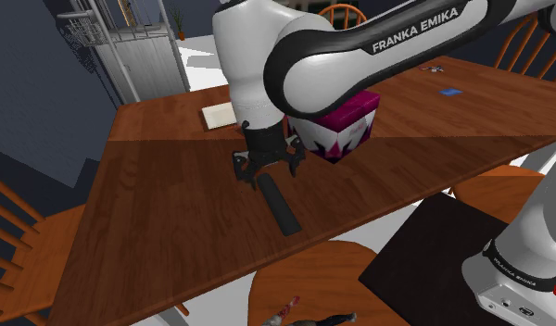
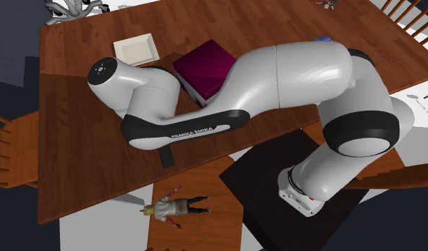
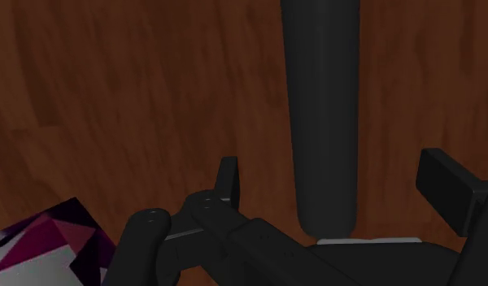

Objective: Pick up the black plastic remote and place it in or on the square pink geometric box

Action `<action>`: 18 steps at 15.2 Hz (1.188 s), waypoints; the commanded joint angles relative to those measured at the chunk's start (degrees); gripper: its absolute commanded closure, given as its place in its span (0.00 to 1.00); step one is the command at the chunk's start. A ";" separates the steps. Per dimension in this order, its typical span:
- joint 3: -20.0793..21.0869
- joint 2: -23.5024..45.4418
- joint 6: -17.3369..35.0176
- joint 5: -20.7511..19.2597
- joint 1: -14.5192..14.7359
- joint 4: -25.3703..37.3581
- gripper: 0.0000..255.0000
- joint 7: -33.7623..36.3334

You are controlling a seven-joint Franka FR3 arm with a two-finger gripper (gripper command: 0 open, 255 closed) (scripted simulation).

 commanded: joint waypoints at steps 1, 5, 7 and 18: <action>0.03 1.84 0.50 -1.09 0.73 0.89 0.00 1.52; -0.18 2.31 3.43 -1.54 0.66 -1.68 0.00 1.84; -0.32 2.74 5.28 -1.92 0.64 -3.20 0.00 2.10; -0.32 2.74 5.28 -1.91 0.64 -3.20 1.00 2.10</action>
